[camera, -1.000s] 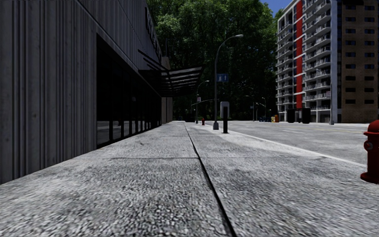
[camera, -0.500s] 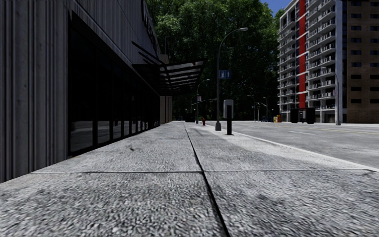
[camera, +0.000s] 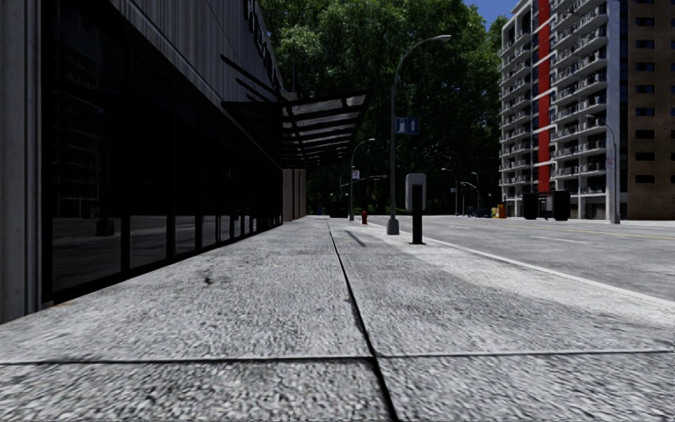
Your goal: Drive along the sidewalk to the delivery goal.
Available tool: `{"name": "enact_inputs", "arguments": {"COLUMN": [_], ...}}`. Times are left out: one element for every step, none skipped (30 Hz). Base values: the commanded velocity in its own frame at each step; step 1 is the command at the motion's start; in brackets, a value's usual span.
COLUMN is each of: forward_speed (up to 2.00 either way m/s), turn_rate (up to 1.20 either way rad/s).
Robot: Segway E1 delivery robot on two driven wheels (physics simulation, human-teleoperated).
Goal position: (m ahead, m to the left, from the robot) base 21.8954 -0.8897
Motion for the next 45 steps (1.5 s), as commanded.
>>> {"name": "enact_inputs", "arguments": {"forward_speed": [2.0, 2.0, 2.0, 2.0, 2.0, 2.0, 2.0, 2.0, 2.0, 2.0, 2.0, 2.0, 2.0, 2.0, 2.0, 2.0, 2.0, 2.0, 2.0, 2.0, 2.0, 2.0, 2.0, 2.0, 2.0, 2.0, 2.0, 2.0, 2.0, 2.0, 2.0, 2.0, 2.0, 2.0, 2.0, 2.0, 2.0, 2.0, 2.0, 2.0, 2.0, 2.0, 2.0, 2.0, 2.0], "turn_rate": [0.0, 0.0, 0.0, 0.0, 0.0, 0.0, 0.0, 0.0, 0.0, 0.0, 0.0, 0.0, 0.0, 0.0, 0.0, 0.0, 0.0, 0.0, 0.0, 0.0, 0.0, 0.0, 0.0, 0.0, 0.0, 0.0, 0.0, 0.0, 0.0, 0.0, 0.0, 0.0, 0.0, 0.0, 0.0, 0.0, 0.0, 0.0, 0.0, 0.0, 0.0, 0.0, 0.0, 0.0, 0.0]}}
